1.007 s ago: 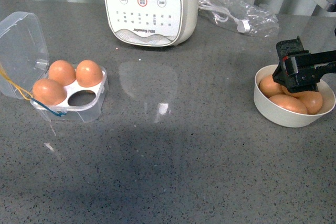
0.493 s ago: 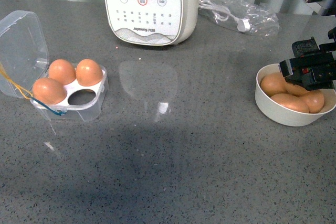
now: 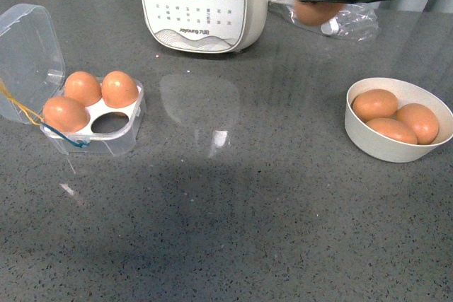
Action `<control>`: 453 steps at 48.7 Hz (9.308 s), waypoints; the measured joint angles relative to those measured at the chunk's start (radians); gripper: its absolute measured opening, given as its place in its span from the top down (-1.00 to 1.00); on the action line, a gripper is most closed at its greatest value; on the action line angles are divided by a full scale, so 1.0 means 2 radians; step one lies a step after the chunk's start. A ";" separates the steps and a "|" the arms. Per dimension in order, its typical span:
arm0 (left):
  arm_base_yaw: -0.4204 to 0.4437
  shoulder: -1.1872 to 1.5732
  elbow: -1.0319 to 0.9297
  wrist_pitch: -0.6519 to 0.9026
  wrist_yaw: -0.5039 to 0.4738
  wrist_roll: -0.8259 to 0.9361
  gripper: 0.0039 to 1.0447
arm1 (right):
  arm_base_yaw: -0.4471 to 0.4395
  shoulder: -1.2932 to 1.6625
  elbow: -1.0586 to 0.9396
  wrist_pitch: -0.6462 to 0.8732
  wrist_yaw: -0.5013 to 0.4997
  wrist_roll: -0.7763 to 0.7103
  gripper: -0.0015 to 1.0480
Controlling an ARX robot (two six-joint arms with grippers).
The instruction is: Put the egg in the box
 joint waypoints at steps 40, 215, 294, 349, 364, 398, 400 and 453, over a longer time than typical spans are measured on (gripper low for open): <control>0.000 0.000 0.000 0.000 0.000 0.000 -0.87 | 0.156 0.240 0.217 -0.061 -0.047 -0.018 0.23; 0.000 -0.001 0.000 0.000 0.000 0.000 -0.87 | -0.175 -0.800 -0.523 0.045 0.108 0.048 0.94; 0.106 0.783 0.175 0.576 0.107 -0.027 -0.08 | -0.176 -0.801 -0.523 0.044 0.106 0.048 -0.86; 0.000 0.291 0.000 0.287 0.000 -0.002 0.94 | -0.176 -0.801 -0.523 0.044 0.108 0.048 -0.86; 0.000 0.216 0.000 0.218 0.000 -0.001 0.94 | -0.176 -0.801 -0.523 0.044 0.108 0.048 -0.86; 0.000 0.108 0.000 0.112 0.000 -0.002 0.94 | -0.176 -0.801 -0.523 0.044 0.108 0.048 -0.86; 0.000 0.104 0.000 0.107 0.000 -0.002 0.94 | -0.176 -0.801 -0.523 0.044 0.107 0.048 -0.86; 0.000 0.000 0.000 0.000 0.000 0.000 -0.88 | -0.176 -0.801 -0.523 0.044 0.107 0.048 -0.86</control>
